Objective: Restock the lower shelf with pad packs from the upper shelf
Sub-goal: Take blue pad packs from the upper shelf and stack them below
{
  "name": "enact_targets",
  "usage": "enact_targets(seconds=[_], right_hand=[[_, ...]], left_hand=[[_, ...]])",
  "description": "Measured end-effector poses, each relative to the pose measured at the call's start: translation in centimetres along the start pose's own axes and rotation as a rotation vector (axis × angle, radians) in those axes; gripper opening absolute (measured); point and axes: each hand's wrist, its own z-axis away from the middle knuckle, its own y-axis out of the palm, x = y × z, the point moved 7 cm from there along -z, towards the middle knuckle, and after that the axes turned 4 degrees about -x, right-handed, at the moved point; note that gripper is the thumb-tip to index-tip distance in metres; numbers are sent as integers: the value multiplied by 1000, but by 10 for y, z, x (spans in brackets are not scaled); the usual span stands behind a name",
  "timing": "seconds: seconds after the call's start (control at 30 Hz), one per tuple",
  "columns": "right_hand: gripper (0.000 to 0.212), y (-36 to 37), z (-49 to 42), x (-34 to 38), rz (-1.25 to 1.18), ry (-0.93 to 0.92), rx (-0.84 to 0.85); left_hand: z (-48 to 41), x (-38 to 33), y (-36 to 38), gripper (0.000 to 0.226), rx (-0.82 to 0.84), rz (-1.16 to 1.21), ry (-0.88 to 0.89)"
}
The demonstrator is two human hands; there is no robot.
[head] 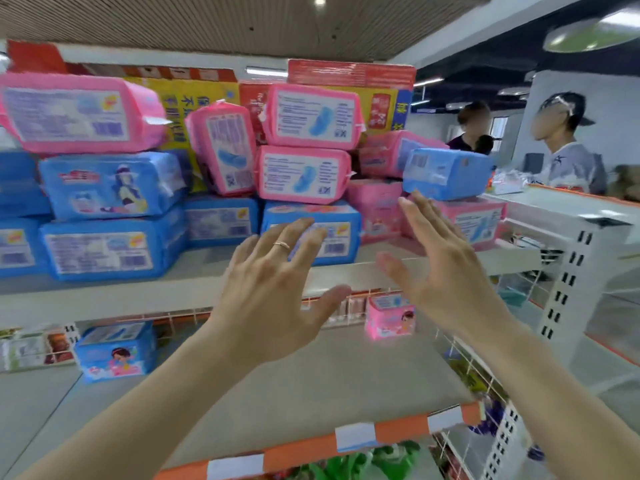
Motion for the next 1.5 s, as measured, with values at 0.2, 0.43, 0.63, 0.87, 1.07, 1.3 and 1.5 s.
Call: enact_targets(seconds=[0.2, 0.43, 0.63, 0.87, 1.07, 1.3, 1.5], right_hand=[[81, -35, -33, -75, 35, 78, -70], [86, -52, -76, -160, 6, 229, -143], [70, -27, -100, -201, -87, 376, -57], [66, -21, -84, -183, -290, 223, -262], [73, -39, -50, -123, -443, 34, -406], [68, -31, -1, -15, -533, -167, -416], [86, 1, 46, 69, -801, -147, -345]], left_hand=[[-83, -73, 37, 78, -53, 64, 88], [-157, -113, 84, 77, -21, 108, 80], [-173, -114, 121, 85, 39, 327, -16], [-164, -118, 117, 91, 24, 508, 0], [-115, -97, 71, 84, -184, 636, 30], [-21, -29, 1, 67, -580, 570, 35], [66, 40, -49, 49, -540, 649, -134]])
